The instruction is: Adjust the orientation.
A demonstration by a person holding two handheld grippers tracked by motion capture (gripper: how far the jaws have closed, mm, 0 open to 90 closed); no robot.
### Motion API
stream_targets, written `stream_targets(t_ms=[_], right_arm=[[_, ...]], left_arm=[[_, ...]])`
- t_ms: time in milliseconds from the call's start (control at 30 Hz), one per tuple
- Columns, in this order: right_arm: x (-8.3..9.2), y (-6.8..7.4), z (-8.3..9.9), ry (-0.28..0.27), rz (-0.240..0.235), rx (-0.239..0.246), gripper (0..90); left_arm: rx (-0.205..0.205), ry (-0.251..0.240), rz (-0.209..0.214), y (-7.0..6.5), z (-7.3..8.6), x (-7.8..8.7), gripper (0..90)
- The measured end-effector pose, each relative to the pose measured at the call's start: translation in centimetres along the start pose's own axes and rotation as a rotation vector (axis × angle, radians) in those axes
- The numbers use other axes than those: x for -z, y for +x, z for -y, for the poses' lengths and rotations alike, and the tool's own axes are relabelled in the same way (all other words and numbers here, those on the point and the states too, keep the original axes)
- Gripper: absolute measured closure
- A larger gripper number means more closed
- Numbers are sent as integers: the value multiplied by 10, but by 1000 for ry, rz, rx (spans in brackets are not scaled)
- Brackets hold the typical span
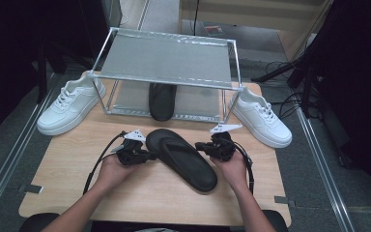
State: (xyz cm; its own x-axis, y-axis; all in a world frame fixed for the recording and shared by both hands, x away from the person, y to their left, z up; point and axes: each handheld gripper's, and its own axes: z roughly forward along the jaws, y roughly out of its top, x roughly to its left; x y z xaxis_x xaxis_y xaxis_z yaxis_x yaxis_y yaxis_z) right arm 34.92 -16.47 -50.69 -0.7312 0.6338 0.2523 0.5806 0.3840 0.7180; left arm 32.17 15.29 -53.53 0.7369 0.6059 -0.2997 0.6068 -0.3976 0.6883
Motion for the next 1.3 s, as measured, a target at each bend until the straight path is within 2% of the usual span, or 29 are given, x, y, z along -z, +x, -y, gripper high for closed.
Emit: stream_targets(t_ms=[267, 833, 967, 1067, 1300], right_arm=[[4, 3, 5, 0, -3, -16, 900], [12, 25, 22, -6, 5, -15, 900], [13, 29, 25, -4, -16, -38, 900], [13, 33, 27, -5, -13, -36, 900], [15, 38, 30, -9, -6, -41, 900]], left_arm=[[2, 2, 2, 3, -4, -3, 900], [13, 3, 3, 14, -15, -9, 900], [15, 2, -1, 15, -18, -11, 900], [9, -10, -10, 15, -19, -13, 900], [17, -9, -1, 17, -24, -17, 900]])
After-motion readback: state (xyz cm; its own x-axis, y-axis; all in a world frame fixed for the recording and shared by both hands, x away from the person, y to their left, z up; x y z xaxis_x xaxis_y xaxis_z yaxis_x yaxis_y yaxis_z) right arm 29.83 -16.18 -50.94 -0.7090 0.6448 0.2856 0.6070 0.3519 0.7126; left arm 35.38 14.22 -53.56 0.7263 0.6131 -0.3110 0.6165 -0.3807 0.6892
